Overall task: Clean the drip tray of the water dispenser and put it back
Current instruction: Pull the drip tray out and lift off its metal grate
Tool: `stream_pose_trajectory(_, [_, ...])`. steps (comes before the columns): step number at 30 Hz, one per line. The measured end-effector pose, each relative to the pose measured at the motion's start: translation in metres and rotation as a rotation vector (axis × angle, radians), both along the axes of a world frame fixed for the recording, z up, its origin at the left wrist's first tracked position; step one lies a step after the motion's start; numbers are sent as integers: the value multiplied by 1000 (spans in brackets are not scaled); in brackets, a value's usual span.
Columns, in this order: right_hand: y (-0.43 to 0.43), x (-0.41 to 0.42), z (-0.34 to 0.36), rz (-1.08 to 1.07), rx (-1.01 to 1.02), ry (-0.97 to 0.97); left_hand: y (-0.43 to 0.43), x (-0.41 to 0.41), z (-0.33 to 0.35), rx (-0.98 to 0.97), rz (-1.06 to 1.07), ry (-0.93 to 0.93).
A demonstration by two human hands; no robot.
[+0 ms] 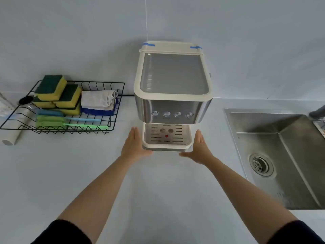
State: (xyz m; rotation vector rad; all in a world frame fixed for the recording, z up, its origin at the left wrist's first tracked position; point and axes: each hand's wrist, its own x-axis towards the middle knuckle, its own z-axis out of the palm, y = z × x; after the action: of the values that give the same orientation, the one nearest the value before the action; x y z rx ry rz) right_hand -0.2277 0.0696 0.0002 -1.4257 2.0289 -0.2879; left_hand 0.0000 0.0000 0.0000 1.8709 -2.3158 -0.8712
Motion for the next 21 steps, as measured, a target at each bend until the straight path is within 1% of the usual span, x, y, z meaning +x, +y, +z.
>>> stream_pose_trajectory(2, [-10, 1, -3, -15, -50, -34, -8, -2, -3, 52, 9, 51])
stream_pose_trajectory(5, [-22, 2, -5, -52, -31, -98, -20, -7, -8, 125, 6, 88])
stream_pose_trajectory(10, [-35, 3, -11, -31, -63, -146, -25, -17, -10, 189, 47, 161])
stream_pose_trajectory(13, [-37, 7, -12, -22, -64, -154, -26, -19, -11, 198, 71, 195])
stream_pose_trajectory(17, [-38, 10, -9, -70, -61, -149, -24, -21, -6, 161, 89, 232])
stream_pose_trajectory(21, [-35, 11, -8, -107, -72, -190, -20, -21, -5, 166, 129, 316])
